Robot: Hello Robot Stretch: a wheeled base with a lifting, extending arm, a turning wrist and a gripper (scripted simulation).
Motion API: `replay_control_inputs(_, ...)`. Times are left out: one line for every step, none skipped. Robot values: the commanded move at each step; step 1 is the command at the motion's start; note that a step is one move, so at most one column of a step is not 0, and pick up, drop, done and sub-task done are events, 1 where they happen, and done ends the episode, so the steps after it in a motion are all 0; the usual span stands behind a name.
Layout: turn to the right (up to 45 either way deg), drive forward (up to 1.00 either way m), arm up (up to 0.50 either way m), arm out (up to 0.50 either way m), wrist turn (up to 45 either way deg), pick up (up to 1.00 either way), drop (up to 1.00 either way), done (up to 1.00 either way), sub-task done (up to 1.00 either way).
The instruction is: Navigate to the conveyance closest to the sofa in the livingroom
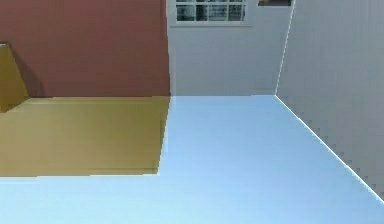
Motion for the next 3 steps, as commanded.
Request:
replay_control_inputs(45.0,0.0,0.0,0.0,0.0,0.0,0.0,0.0,0.0)
replay_control_inputs(3.0,0.0,0.0,0.0,0.0,0.0,0.0,0.0,0.0)
replay_control_inputs(0.0,0.15,0.0,0.0,0.0,0.0,0.0,0.0,0.0)
